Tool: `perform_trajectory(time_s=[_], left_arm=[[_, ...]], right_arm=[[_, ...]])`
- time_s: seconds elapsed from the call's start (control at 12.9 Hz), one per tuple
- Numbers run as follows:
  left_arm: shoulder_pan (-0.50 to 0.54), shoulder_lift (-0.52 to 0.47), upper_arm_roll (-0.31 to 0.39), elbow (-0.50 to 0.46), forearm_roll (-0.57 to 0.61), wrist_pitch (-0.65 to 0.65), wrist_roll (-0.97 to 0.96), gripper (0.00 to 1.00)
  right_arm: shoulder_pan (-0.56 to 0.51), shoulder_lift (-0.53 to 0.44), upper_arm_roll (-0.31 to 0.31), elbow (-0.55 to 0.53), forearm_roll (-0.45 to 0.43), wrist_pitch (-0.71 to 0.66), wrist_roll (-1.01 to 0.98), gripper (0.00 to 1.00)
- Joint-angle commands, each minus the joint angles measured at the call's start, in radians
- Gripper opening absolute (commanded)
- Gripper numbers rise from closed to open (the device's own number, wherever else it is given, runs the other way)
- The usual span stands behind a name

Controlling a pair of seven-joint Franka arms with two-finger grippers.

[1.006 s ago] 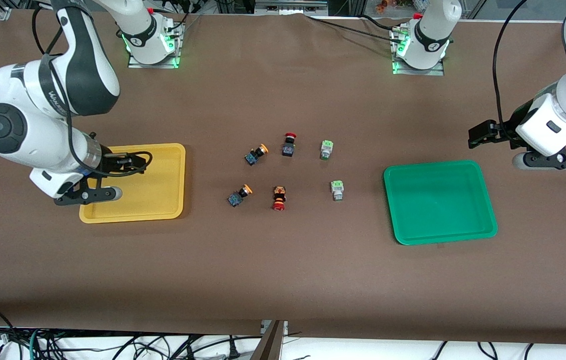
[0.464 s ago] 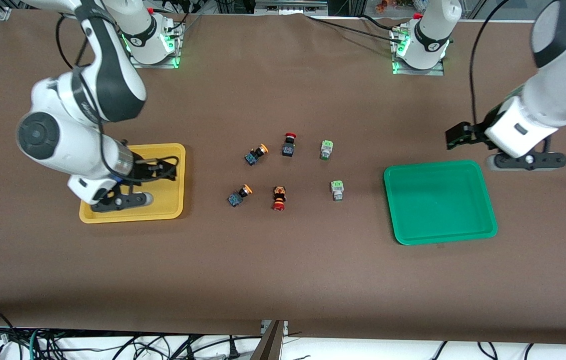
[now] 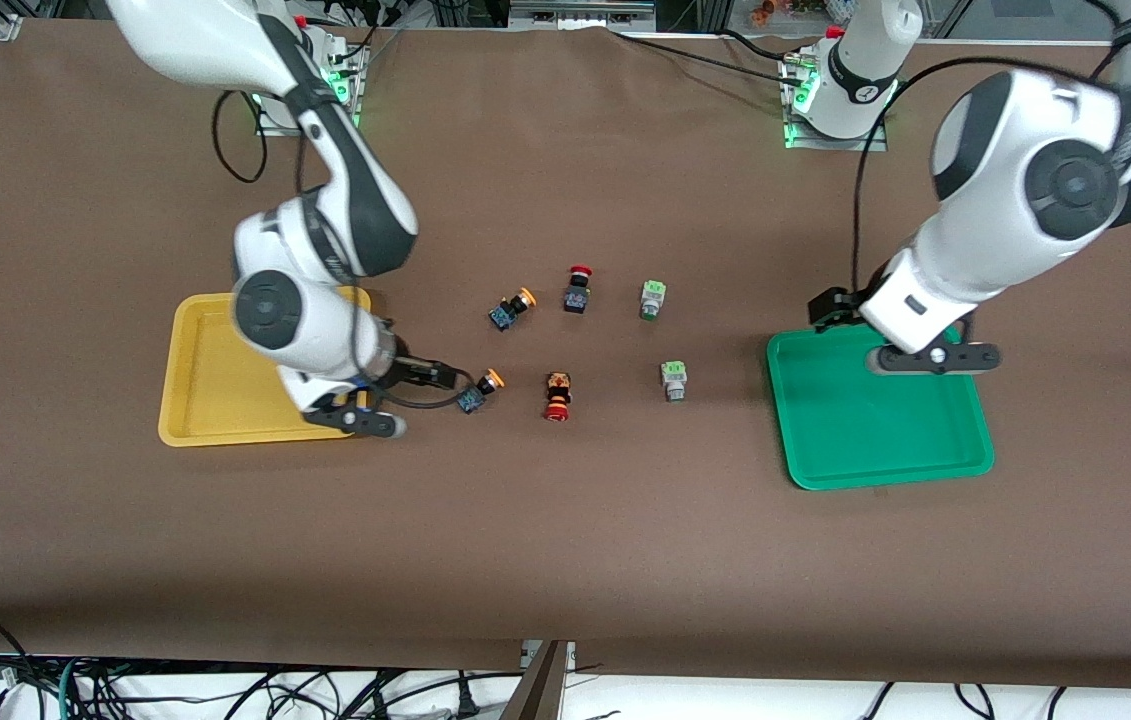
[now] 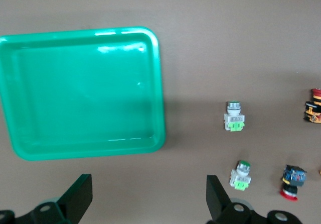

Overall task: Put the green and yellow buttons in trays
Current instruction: 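Grasp the orange button and a green button with the right and left grippers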

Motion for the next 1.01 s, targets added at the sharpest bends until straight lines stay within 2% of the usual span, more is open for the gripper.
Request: perform_trajectory(time_s=[0.0, 0.15, 0.62, 0.93], left_arm=[[0.006, -0.002, -0.085, -0.115, -0.017, 0.146, -0.118, 1.0], [0.004, 0.017, -0.125, -0.176, -0.015, 0.235, -0.161, 1.0], [-0.042, 0.122, -0.178, -0.288, -0.012, 0.431, -0.201, 1.0], [-0.096, 0.167, -0.198, -0.361, 0.0, 0.539, -0.272, 1.0]], right_arm=[[0.051, 0.059, -0.006, 0.021, 0.013, 0.077, 0.145, 0.99], [0.074, 0.092, -0.006, 0.021, 0.009, 0.106, 0.195, 0.99], [0.063, 0.177, -0.014, 0.023, 0.01, 0.176, 0.225, 0.98], [0.057, 0.217, -0.014, 0.038, 0.01, 0.206, 0.224, 0.91]])
